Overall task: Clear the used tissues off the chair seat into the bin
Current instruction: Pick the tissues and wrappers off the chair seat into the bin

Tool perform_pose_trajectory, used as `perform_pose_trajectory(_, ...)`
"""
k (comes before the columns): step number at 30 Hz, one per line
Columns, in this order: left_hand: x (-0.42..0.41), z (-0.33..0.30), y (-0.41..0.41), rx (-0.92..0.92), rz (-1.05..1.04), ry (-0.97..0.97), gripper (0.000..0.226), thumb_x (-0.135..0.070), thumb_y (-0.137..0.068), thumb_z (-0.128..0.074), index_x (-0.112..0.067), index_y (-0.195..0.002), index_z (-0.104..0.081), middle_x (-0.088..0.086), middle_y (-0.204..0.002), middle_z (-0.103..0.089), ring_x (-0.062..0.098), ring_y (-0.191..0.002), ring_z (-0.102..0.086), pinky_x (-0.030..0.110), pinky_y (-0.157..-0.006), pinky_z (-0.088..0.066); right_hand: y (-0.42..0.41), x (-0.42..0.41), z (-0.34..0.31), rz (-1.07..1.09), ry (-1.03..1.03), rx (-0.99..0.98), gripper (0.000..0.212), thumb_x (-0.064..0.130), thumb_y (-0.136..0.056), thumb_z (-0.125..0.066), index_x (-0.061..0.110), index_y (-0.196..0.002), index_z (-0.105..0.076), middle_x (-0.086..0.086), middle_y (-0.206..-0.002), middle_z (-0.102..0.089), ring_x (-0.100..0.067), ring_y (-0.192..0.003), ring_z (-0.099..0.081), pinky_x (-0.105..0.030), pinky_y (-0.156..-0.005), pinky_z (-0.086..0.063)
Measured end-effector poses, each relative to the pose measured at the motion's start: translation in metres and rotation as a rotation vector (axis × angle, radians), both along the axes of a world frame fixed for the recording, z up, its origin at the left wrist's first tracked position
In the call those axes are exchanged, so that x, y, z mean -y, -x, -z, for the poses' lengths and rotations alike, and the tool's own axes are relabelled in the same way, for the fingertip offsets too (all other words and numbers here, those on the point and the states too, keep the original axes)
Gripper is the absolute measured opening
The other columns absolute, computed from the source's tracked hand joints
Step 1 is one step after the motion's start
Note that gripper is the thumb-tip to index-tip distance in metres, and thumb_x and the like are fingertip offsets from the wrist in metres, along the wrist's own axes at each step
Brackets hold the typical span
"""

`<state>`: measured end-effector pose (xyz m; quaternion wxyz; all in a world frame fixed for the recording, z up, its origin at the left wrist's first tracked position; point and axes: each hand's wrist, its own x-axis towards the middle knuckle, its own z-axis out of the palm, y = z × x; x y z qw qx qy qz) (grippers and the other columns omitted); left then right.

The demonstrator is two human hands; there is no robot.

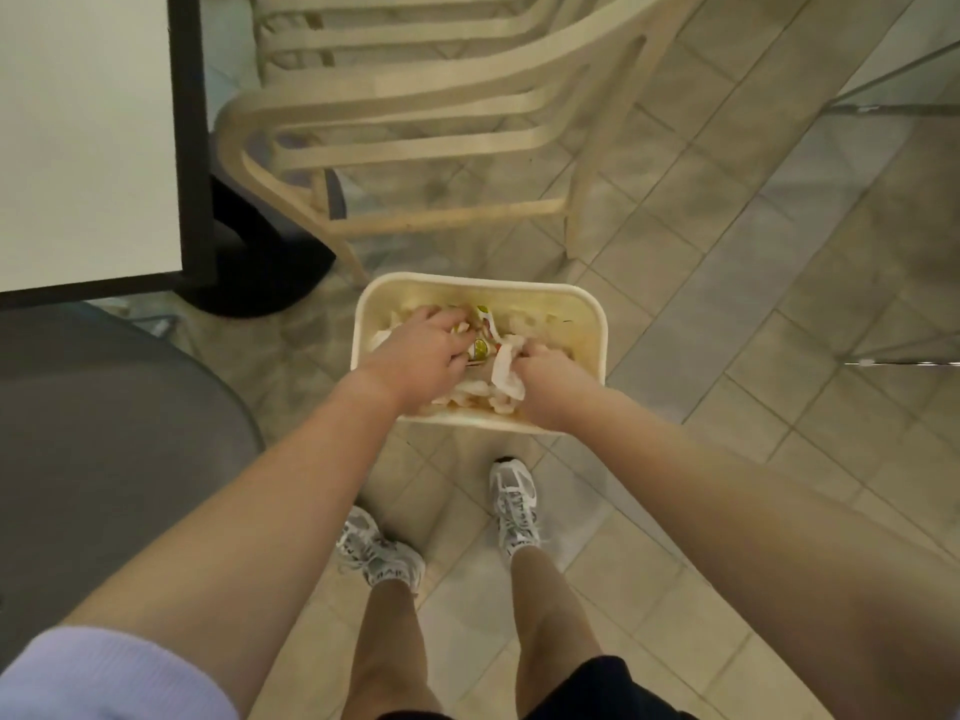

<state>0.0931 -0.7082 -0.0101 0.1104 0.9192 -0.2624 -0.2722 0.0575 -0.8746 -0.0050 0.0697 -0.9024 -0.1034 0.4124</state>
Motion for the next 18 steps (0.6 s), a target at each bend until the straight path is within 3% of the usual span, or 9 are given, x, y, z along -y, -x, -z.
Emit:
perform_pose_trajectory(3, -0.004, -0.011, 0.001, 0.063, -0.033, 0.096, 0.04, -0.024, -0.091, -0.05, -0.019, -0.131, -0.051, 0.007, -0.147, -0.035, 0.032, -0.132, -0.029, 0.042, -0.109, -0.024, -0.009, -0.003, -0.019, 0.068, 0.041, 0.099, 0.033, 0.009, -0.09, -0.045, 0.004, -0.121, -0.052, -0.013, -0.132, -0.045, -0.03, -0.121, -0.044, -0.037, -0.081, -0.047)
perform_pose_trajectory(6, -0.019, -0.025, 0.01, 0.139, -0.059, 0.244, 0.04, -0.031, -0.089, -0.048, -0.014, -0.124, -0.058, 0.012, -0.139, -0.046, 0.033, -0.121, -0.044, 0.045, -0.099, -0.039, -0.018, -0.011, -0.044, 0.076, -0.028, 0.327, 0.027, 0.009, -0.086, -0.048, 0.008, -0.112, -0.055, -0.01, -0.117, -0.054, -0.028, -0.115, -0.046, -0.036, -0.07, -0.041)
perform_pose_trajectory(9, -0.043, -0.04, 0.02, 0.212, -0.132, 0.36, 0.028, -0.019, -0.09, -0.054, -0.007, -0.113, -0.064, 0.013, -0.118, -0.059, 0.024, -0.105, -0.052, 0.029, -0.091, -0.042, -0.018, -0.038, -0.058, 0.043, -0.218, 0.497, 0.028, 0.011, -0.082, -0.044, 0.006, -0.104, -0.06, -0.013, -0.106, -0.061, -0.031, -0.101, -0.054, -0.034, -0.066, -0.039)
perform_pose_trajectory(12, -0.072, -0.053, 0.034, 0.272, -0.222, 0.393, 0.023, -0.016, -0.089, -0.056, -0.005, -0.106, -0.066, 0.009, -0.104, -0.063, 0.014, -0.096, -0.047, 0.016, -0.083, -0.035, -0.015, -0.072, -0.07, 0.027, -0.348, 0.546, 0.032, 0.022, -0.073, -0.036, 0.007, -0.074, -0.064, -0.01, -0.073, -0.064, -0.03, -0.068, -0.062, -0.026, -0.047, -0.04)
perform_pose_trajectory(18, -0.146, -0.07, 0.067, 0.298, -0.434, 0.4, 0.027, -0.02, -0.089, -0.049, -0.009, -0.106, -0.066, 0.006, -0.096, -0.063, 0.019, -0.091, -0.055, 0.028, -0.081, -0.044, -0.002, -0.149, -0.076, -0.046, -0.478, 0.431, 0.025, 0.016, -0.08, -0.044, 0.005, -0.089, -0.065, -0.013, -0.085, -0.065, -0.033, -0.077, -0.064, -0.031, -0.054, -0.047)
